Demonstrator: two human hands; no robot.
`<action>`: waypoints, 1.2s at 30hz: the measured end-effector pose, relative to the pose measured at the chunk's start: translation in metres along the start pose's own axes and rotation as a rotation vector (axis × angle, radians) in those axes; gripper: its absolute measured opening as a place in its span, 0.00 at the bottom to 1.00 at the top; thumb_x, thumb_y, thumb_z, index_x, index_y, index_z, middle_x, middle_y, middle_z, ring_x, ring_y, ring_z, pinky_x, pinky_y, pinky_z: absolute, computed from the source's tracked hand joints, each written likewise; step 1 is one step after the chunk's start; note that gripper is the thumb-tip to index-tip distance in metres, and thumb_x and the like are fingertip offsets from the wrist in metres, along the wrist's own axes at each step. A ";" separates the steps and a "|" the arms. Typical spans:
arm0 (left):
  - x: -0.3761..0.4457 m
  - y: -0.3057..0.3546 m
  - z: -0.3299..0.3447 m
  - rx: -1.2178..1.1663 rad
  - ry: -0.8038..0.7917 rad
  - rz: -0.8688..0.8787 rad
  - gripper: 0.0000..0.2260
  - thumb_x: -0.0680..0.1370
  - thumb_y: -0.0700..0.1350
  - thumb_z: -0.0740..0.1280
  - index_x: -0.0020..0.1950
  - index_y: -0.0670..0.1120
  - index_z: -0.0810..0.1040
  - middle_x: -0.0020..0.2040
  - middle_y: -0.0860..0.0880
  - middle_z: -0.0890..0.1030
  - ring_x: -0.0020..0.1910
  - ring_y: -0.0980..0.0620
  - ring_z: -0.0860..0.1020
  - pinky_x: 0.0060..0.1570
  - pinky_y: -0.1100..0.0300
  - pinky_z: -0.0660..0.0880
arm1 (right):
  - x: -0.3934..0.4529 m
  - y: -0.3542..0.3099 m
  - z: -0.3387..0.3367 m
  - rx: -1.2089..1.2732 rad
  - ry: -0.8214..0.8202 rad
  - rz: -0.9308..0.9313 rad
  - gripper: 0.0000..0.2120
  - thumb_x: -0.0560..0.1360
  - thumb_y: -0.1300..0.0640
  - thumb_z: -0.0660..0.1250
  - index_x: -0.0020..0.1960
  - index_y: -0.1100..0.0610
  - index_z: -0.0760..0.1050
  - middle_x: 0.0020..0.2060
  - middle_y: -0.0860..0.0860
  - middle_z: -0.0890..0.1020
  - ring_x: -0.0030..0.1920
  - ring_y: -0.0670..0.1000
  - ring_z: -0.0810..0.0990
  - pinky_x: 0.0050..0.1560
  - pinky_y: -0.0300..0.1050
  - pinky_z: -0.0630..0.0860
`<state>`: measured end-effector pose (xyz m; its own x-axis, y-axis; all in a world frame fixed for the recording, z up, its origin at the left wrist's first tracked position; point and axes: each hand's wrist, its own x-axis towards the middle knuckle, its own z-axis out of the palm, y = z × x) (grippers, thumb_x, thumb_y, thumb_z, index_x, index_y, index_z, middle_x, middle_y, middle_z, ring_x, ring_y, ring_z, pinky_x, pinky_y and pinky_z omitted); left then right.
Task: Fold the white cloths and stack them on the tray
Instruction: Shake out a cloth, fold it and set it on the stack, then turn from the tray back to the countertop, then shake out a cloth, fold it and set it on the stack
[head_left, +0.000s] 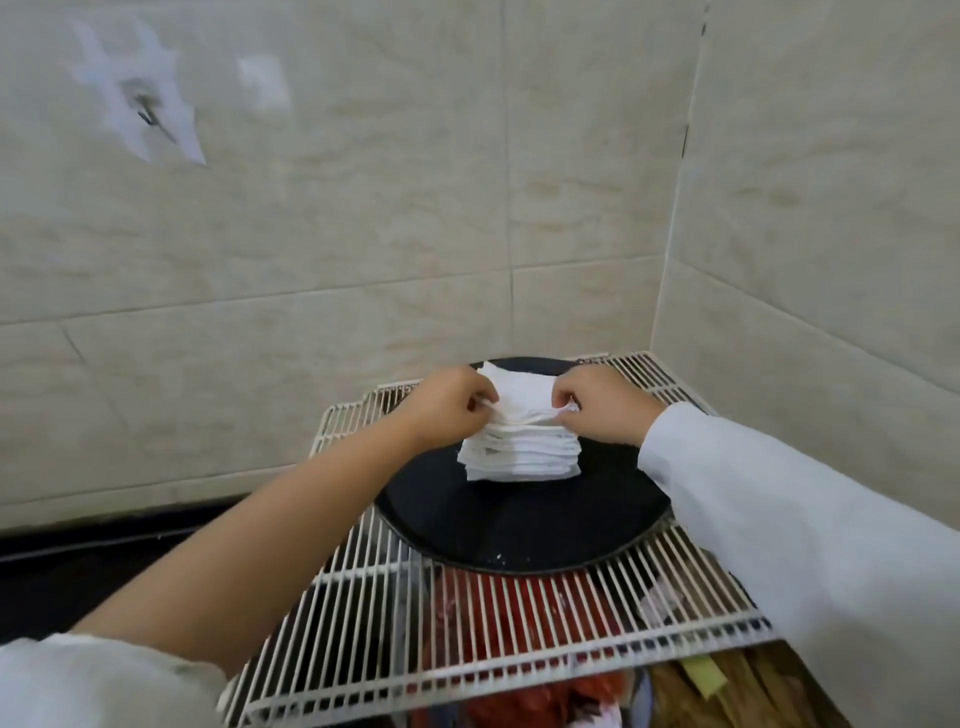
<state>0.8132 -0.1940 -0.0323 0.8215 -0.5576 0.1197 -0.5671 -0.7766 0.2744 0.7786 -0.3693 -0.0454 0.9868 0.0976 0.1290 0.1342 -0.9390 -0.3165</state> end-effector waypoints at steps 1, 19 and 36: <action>-0.006 -0.003 0.005 0.015 -0.031 0.005 0.14 0.77 0.37 0.61 0.62 0.40 0.77 0.61 0.43 0.78 0.59 0.47 0.76 0.53 0.67 0.66 | -0.006 -0.001 0.007 -0.025 -0.040 -0.009 0.10 0.75 0.64 0.60 0.53 0.65 0.77 0.54 0.59 0.79 0.54 0.55 0.75 0.46 0.40 0.67; -0.135 -0.078 -0.043 0.141 0.025 -0.254 0.17 0.79 0.46 0.58 0.66 0.41 0.71 0.66 0.40 0.73 0.64 0.41 0.72 0.61 0.51 0.71 | -0.026 -0.145 0.008 -0.308 0.095 -0.019 0.14 0.77 0.61 0.58 0.59 0.62 0.76 0.61 0.60 0.75 0.62 0.60 0.72 0.61 0.50 0.70; -0.652 -0.429 -0.165 0.439 0.223 -1.154 0.18 0.79 0.48 0.58 0.67 0.44 0.69 0.65 0.43 0.71 0.65 0.41 0.69 0.58 0.49 0.70 | -0.038 -0.733 0.258 -0.080 -0.081 -0.931 0.18 0.77 0.58 0.59 0.67 0.58 0.69 0.63 0.57 0.74 0.64 0.58 0.70 0.62 0.48 0.69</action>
<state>0.5311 0.5508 -0.0709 0.8197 0.5395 0.1925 0.5512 -0.8343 -0.0089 0.6661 0.4005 -0.0612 0.4887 0.8413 0.2311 0.8697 -0.4908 -0.0524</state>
